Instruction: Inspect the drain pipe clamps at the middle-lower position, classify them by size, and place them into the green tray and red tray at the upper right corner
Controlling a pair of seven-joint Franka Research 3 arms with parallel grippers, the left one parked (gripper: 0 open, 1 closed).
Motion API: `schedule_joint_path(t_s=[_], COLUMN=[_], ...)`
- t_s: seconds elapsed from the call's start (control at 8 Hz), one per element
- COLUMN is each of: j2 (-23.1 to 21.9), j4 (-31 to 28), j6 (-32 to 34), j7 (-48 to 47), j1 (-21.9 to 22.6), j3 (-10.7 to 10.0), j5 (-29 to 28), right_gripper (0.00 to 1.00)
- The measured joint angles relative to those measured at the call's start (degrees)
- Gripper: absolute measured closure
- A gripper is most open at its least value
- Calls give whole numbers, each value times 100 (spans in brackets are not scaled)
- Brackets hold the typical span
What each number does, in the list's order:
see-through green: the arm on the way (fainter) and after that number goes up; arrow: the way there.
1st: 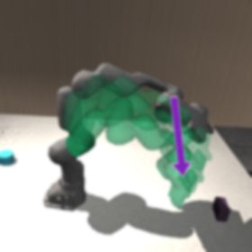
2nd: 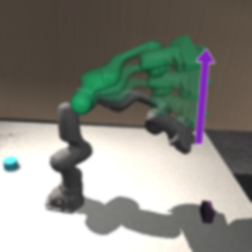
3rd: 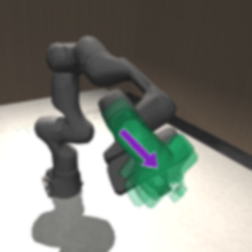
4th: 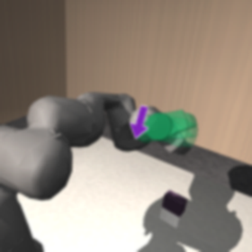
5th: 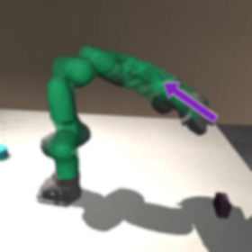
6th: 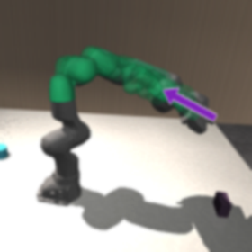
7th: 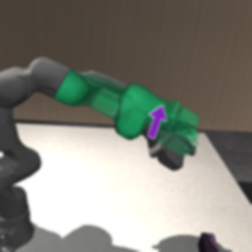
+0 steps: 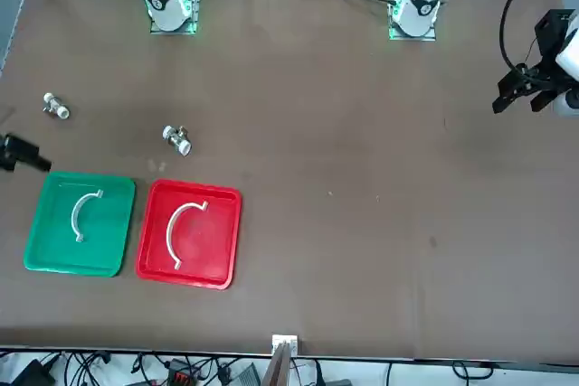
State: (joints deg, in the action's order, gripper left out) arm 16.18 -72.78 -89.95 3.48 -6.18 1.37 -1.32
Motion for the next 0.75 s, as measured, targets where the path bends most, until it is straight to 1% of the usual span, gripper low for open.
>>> schedule_joint_path(t_s=[0.12,0.25,0.38,0.5,0.62,0.75], j2=[-374,-792,-1201,-1568,-1841,-1971], j4=[-384,-861,-1321,-1708,-1970,-2042], j6=[24,30,32,32,31,25], j7=[-117,-187,-225,-247,-250,-250], j1=[239,599,987,1249,1347,1360], j3=[-94,-342,-633,-835,-920,-946], j5=[5,8,9,12,15,14], right_gripper=[0,0,0,0,0,0])
